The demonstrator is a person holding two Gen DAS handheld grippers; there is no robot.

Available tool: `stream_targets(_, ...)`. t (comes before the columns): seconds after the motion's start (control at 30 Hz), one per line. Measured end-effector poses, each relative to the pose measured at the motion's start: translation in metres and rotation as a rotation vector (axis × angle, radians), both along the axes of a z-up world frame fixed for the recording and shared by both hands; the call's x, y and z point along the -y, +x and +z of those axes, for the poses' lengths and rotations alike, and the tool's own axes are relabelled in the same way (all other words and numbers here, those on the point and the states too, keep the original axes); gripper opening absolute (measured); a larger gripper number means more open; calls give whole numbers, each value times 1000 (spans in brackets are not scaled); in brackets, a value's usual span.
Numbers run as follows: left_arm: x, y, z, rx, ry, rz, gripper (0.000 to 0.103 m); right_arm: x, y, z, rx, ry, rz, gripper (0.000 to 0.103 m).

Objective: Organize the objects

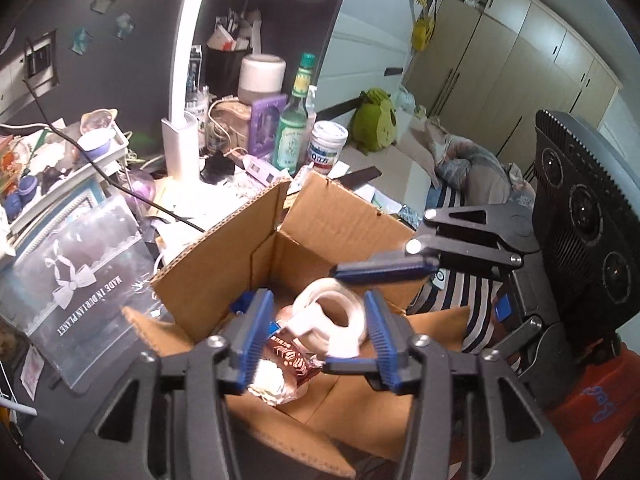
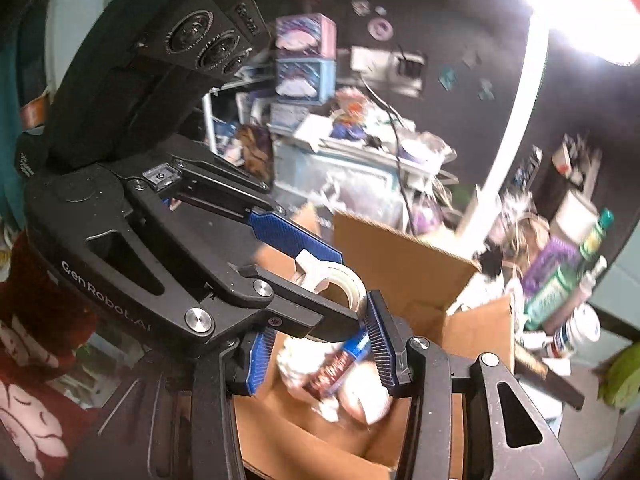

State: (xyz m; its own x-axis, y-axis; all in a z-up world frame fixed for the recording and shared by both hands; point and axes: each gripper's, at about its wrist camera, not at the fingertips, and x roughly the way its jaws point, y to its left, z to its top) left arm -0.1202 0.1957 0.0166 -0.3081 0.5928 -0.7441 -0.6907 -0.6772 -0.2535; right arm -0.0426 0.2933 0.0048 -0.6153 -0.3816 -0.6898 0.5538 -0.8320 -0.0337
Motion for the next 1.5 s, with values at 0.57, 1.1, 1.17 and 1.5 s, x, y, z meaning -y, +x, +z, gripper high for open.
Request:
stream_targets(0.57, 33, 31, 26, -157, 46, 133, 97, -22, 0, 2, -19, -23, -75, 83)
stream_targets(1.1, 130, 120, 37, -488, 114, 540, 102, 11, 23, 17, -184, -63, -134, 103)
stream_targets(1.17, 136, 122, 32, -490, 115, 578, 102, 14, 26, 16, -218, -80, -152, 103)
stream_targets(1.5, 157, 114, 3, -445, 80, 687, 102, 21, 21, 1, -249, -135, -153, 103)
